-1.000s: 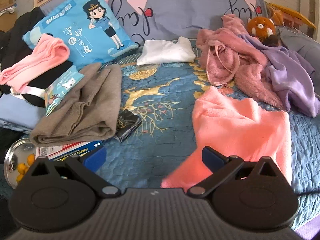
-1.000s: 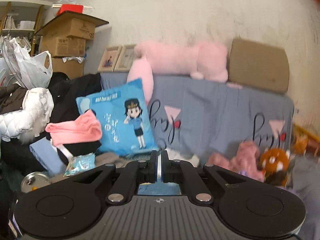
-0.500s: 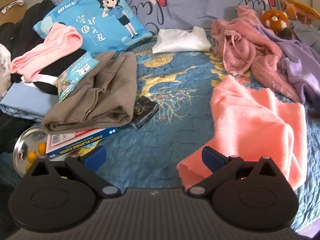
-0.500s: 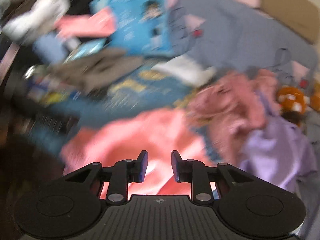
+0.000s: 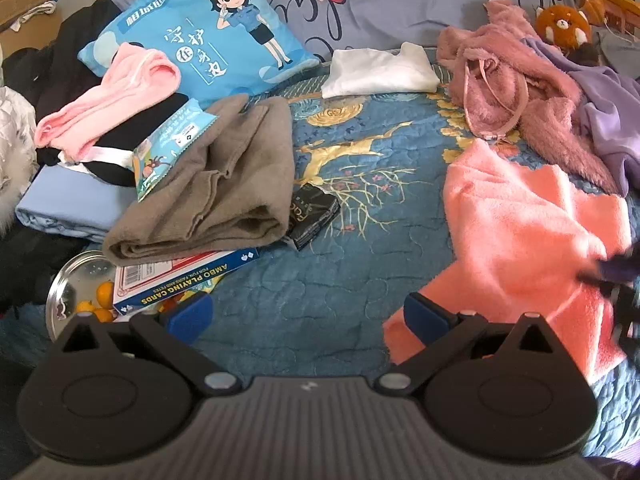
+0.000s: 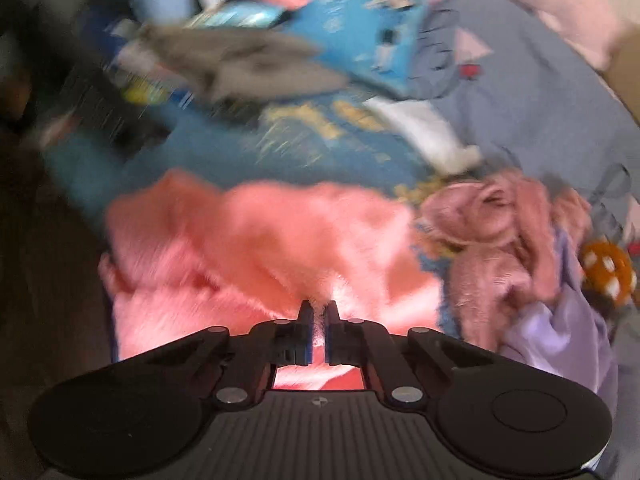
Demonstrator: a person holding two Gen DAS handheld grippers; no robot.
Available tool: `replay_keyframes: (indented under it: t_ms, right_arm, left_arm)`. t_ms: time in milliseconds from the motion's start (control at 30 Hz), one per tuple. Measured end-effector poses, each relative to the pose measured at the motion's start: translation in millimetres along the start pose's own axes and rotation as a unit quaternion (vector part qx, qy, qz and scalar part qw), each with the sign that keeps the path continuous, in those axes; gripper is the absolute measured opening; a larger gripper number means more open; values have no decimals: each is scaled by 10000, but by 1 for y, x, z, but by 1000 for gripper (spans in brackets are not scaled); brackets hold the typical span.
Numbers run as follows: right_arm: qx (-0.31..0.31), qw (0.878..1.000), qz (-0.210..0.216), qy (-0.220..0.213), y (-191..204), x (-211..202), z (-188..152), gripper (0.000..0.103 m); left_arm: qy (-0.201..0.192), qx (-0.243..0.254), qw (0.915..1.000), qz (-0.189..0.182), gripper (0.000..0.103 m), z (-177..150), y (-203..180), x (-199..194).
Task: Fold towel
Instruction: 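Lift the salmon-pink blanket high with the right tool and shake it out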
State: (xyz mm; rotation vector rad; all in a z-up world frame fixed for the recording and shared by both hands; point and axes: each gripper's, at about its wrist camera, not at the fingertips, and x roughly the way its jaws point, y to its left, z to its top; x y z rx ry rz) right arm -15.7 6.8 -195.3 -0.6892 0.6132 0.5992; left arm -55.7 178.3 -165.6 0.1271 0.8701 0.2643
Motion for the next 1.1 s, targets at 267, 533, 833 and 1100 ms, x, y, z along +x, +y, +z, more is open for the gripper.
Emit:
replay_keyframes:
  t_ms: [267,533,833,1100]
  right_arm:
    - [660,9918,-436,-1000,-44,-61,33,4]
    - [777,9826,-620,-1569,-56,-107,48,4]
    - [919,9766,-854,-1749,-69,-122,53,4]
    - [1338,9733,-808,-1681,-77,-116,48,4]
  left_arm:
    - [-51,57,9997,-238,103,-5,0,-2]
    - [-411,266,9948,-896,103,-12,-15,-7]
    - [-832,579,9848,-1409,103,-19,-30,-18]
    - [-1591,677,9549,-2415,103,-28,-16,-61]
